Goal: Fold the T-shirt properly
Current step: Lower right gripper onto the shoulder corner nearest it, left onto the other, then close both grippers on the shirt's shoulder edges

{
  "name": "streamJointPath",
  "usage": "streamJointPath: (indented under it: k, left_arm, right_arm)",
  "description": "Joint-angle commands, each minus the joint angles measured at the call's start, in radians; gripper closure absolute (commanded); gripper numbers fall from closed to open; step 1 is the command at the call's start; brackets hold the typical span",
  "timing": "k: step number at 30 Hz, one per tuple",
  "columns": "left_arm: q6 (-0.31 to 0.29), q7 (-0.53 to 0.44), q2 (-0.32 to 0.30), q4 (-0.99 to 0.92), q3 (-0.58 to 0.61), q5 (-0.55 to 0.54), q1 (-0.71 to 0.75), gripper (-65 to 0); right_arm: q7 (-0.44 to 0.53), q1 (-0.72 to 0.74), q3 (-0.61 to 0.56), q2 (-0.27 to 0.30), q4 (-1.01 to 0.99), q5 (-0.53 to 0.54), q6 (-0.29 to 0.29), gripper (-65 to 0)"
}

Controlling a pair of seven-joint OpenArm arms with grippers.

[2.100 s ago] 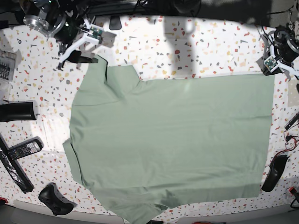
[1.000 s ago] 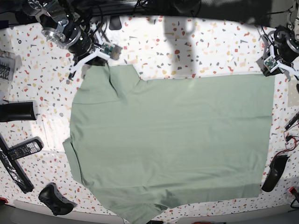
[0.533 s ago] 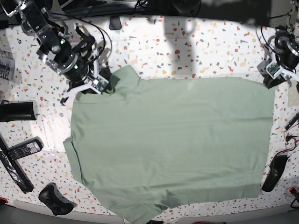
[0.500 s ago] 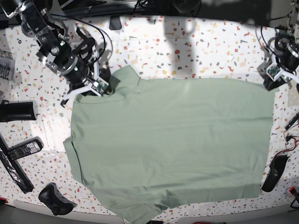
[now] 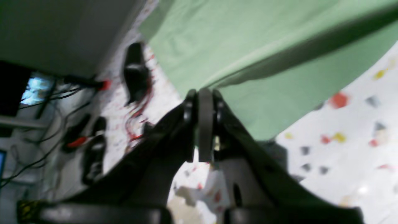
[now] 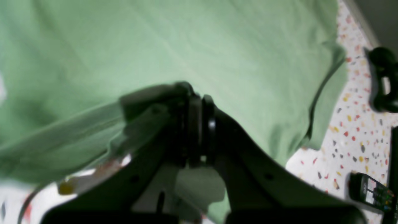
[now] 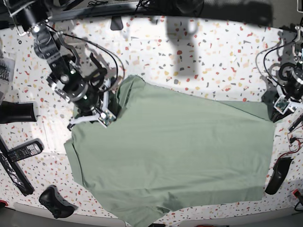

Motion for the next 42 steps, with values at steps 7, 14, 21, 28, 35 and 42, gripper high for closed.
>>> streamJointPath:
  k: [7,14,21,28,35,42]
  left_arm:
    - [0.005,0.010,0.057,-0.131,-0.010,-0.008,-0.163,0.0]
    - [0.004,0.009,0.072,-0.264,-0.010,-0.060,-0.295,0.0]
    - [-0.030,0.015,0.095,-0.282,-0.010,-0.253,-0.354,0.0]
    - [-0.033,0.021,0.156,-0.436,-0.010,-0.253,-0.408,0.0]
    - [-0.029,0.016,0.167,-0.608,-0.010,-0.253,-0.492,0.0]
    - [-0.029,0.003,0.167,-0.613,-0.010,-0.248,-0.495,0.0]
  right_arm:
    - [0.013,0.173,0.010,-0.080,-0.119,-0.006,-0.010,0.0]
    - [-0.017,0.301,0.010,-0.130,-0.218,0.019,-0.009,0.0]
    - [-0.013,0.452,0.010,-0.219,-0.415,0.035,-0.008,0.0]
    - [0.003,0.542,0.010,-0.294,-0.566,0.035,-0.009,0.0]
    - [0.001,0.549,0.011,-0.306,-0.583,0.014,-0.138,0.0]
    - [-0.002,0.548,0.011,-0.306,-0.583,-0.018,-0.179,0.0]
